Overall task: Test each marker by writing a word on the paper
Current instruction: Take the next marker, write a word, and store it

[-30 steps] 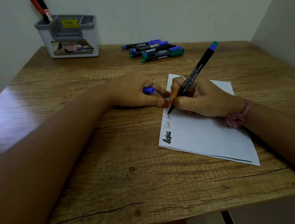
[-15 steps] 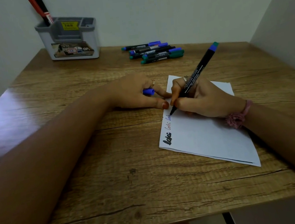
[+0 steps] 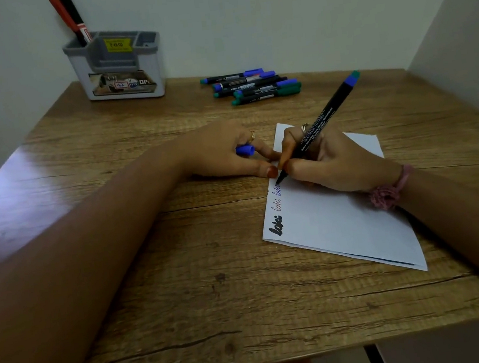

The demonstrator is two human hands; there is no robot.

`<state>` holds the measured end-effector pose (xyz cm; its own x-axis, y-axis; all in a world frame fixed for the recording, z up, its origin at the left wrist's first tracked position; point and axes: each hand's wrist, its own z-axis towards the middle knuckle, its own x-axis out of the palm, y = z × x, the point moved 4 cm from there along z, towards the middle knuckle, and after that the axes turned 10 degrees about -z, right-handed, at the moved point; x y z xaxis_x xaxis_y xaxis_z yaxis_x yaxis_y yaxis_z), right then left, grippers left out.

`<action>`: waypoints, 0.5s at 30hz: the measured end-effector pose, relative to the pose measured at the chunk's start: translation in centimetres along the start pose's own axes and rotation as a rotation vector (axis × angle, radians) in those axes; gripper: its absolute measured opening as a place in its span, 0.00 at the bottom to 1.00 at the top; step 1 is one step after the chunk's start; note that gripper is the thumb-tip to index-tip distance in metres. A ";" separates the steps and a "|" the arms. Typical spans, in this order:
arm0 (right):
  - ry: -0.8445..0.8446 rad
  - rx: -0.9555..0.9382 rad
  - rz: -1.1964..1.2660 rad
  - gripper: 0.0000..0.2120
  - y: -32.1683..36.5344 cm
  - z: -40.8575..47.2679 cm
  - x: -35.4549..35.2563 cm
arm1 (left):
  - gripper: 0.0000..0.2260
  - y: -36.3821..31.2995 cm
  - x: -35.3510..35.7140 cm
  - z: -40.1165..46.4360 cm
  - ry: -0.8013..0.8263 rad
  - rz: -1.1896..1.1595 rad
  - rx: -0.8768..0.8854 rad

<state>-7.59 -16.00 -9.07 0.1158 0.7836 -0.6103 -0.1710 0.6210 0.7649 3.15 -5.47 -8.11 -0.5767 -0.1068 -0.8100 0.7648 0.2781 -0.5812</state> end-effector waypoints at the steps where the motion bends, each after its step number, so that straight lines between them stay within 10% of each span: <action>1: -0.006 0.002 -0.004 0.11 0.1 0.0 0.0 | 0.18 0.0 0.0 0.0 -0.001 -0.001 0.000; 15: -0.177 0.038 0.355 0.08 1.2 0.5 -1.5 | 0.28 -0.4 -0.4 -0.7 -0.171 -0.181 0.096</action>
<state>-7.50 -16.48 -7.14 0.2236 0.9382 -0.2643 -0.1947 0.3087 0.9310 2.84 -4.86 -7.50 -0.6556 -0.3087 -0.6891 0.6822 0.1491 -0.7158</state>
